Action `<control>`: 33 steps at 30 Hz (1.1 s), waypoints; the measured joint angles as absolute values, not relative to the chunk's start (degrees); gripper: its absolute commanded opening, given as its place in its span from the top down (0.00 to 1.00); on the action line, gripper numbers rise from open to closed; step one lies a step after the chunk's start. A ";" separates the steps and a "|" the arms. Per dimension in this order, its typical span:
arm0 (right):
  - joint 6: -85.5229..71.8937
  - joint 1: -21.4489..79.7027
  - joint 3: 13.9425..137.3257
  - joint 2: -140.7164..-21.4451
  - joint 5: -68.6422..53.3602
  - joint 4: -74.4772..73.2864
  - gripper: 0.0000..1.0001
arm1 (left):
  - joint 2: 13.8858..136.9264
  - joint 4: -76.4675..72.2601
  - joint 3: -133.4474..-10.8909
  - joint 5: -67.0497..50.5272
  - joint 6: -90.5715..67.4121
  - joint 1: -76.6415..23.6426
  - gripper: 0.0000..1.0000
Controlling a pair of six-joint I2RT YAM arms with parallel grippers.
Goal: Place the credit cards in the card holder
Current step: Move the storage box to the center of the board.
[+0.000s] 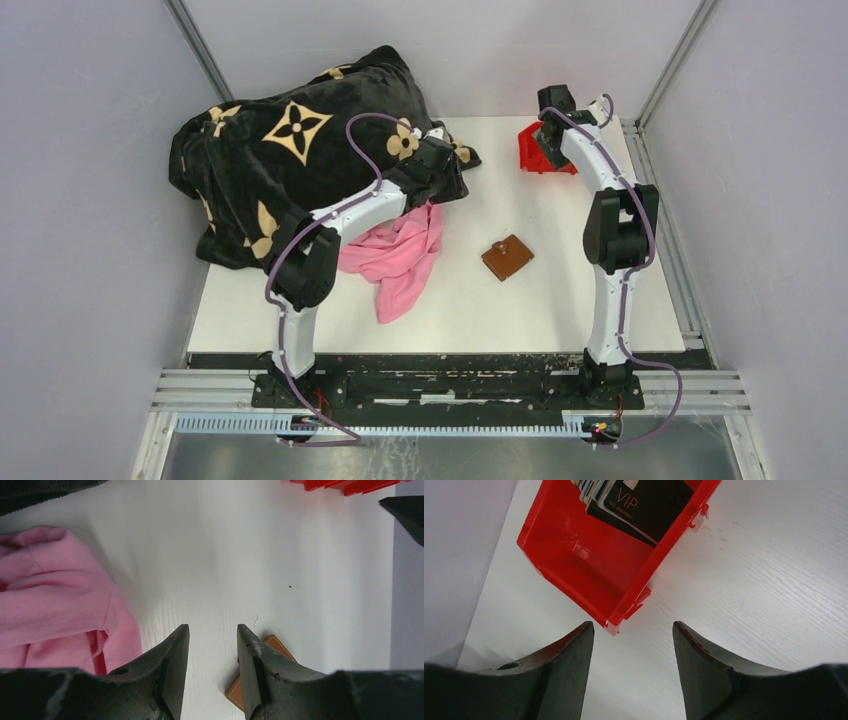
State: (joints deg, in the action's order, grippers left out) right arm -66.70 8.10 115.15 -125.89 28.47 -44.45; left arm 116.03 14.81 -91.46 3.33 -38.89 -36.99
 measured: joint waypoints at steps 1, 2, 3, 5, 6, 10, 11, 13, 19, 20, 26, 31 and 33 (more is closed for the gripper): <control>-66.83 8.03 115.33 -126.39 28.49 -44.42 0.34 | 115.66 14.48 -91.13 3.22 -38.87 -36.99 0.52; -67.02 7.94 115.46 -126.87 28.45 -44.40 0.35 | 115.18 14.06 -90.70 3.01 -38.85 -36.99 0.52; -67.29 7.86 115.70 -127.52 28.45 -44.45 0.35 | 114.28 13.41 -90.04 2.83 -38.76 -36.99 0.52; -67.72 7.75 116.07 -128.75 28.36 -44.40 0.35 | 113.71 13.02 -89.76 2.83 -38.54 -36.99 0.52; -67.90 7.75 116.25 -129.29 28.34 -44.40 0.35 | 113.21 12.71 -89.52 2.81 -38.30 -36.99 0.52; -68.55 7.75 117.16 -131.24 28.23 -44.31 0.35 | 111.85 11.62 -88.82 2.81 -37.60 -36.99 0.52; -68.71 7.73 117.67 -131.79 28.25 -44.34 0.35 | 111.68 11.40 -88.64 2.79 -37.43 -36.99 0.52; -68.84 7.70 118.98 -132.70 28.25 -44.40 0.35 | 111.57 11.18 -88.38 2.79 -36.77 -36.99 0.52; -69.12 7.46 122.83 -134.78 28.23 -44.80 0.38 | 111.57 10.94 -87.74 2.79 -35.46 -36.99 0.52; -69.17 7.35 123.11 -134.98 28.23 -44.80 0.38 | 111.57 10.83 -87.74 2.79 -35.27 -36.97 0.52; -69.17 6.46 123.20 -135.33 27.75 -45.58 0.43 | 111.57 10.59 -87.74 2.68 -34.76 -36.82 0.52; -69.06 5.93 123.17 -136.07 26.61 -45.60 0.49 | 111.57 10.57 -87.72 2.57 -34.65 -36.69 0.52; -68.90 5.82 123.17 -136.27 25.82 -45.63 0.54 | 111.57 10.57 -87.72 2.50 -34.65 -36.53 0.52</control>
State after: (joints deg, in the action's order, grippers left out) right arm -68.90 5.82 123.17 -136.27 25.82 -45.63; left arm 111.57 10.57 -87.72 2.50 -34.65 -36.53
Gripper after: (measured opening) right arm 0.517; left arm 0.477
